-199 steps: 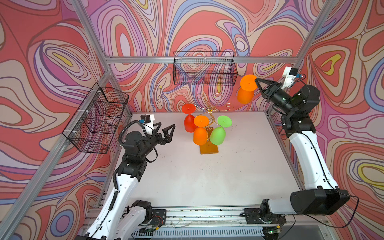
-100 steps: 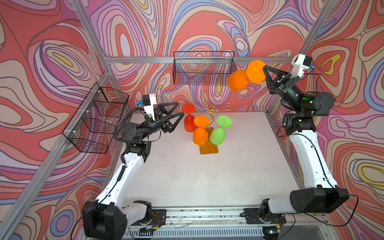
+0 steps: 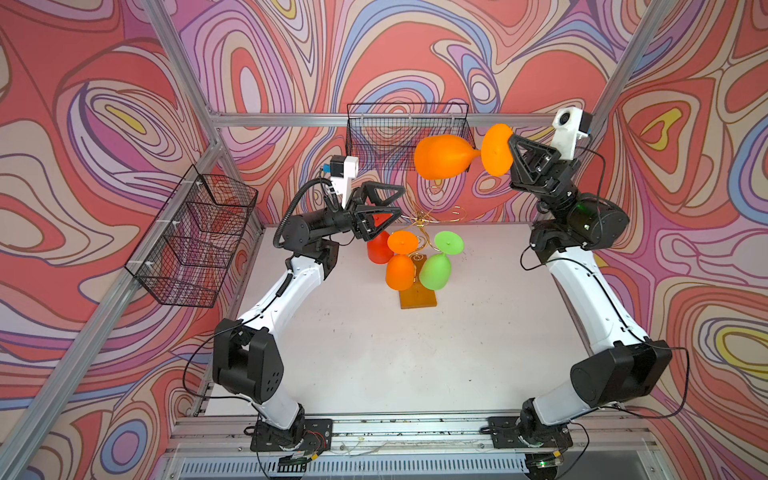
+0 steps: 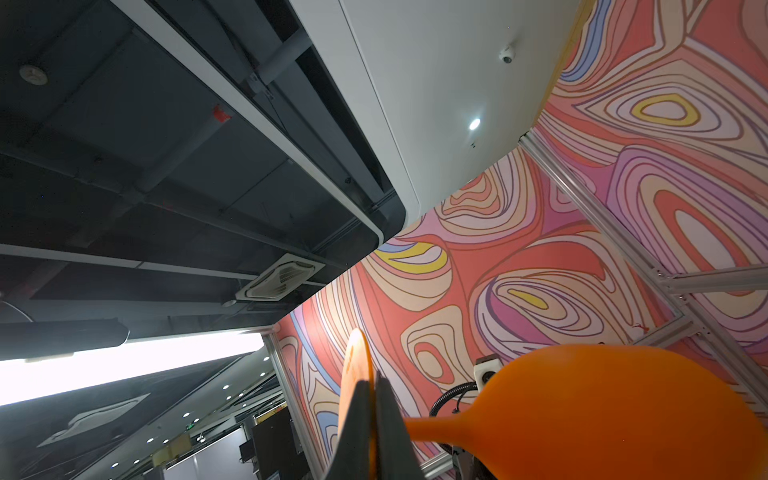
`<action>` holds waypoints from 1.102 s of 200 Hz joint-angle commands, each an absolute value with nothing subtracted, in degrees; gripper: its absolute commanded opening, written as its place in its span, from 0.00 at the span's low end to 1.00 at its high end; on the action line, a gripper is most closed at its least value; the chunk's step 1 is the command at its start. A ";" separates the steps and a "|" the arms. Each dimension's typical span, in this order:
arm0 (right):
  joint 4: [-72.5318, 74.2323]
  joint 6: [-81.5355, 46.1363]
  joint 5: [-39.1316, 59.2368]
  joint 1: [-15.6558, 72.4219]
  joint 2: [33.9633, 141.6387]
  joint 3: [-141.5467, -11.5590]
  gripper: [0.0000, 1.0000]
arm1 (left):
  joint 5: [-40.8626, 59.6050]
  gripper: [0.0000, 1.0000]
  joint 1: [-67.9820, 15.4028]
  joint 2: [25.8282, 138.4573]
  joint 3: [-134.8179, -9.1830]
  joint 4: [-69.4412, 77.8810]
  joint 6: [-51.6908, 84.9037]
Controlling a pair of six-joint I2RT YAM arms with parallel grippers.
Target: Take the wine glass off the wine glass rack
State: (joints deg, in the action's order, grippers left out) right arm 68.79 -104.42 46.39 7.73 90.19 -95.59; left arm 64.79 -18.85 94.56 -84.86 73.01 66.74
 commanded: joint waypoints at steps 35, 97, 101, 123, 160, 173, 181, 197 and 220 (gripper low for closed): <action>78.30 -109.41 44.16 9.73 92.28 -96.51 0.00 | 65.18 0.83 -19.40 100.10 -92.31 78.12 68.60; 79.23 -110.30 43.95 10.46 92.64 -95.08 0.00 | 63.09 0.82 -19.34 105.94 -97.76 78.04 67.32; 79.40 -110.38 43.96 10.54 92.79 -94.93 0.00 | 62.98 0.82 -19.34 106.34 -98.31 78.05 67.37; 80.28 -110.82 43.78 10.55 92.77 -93.79 0.00 | 62.69 0.79 -19.29 107.90 -100.60 78.12 67.67; 81.68 -111.27 43.70 10.55 93.05 -92.64 0.00 | 62.85 0.77 -19.36 107.77 -101.73 78.22 67.26; 82.24 -111.44 43.44 10.55 93.29 -92.17 0.00 | 63.03 0.77 -19.42 107.56 -101.93 78.31 67.22; 82.72 -111.60 43.12 10.55 93.55 -91.85 0.00 | 63.32 0.76 -19.41 107.41 -101.80 78.31 67.07; 83.81 -112.46 42.56 10.55 94.44 -91.75 0.00 | 63.44 0.76 -19.36 106.69 -101.35 78.31 66.84; 85.33 -113.45 41.89 10.55 95.77 -91.59 0.00 | 63.80 0.73 -19.63 105.94 -101.09 78.31 66.62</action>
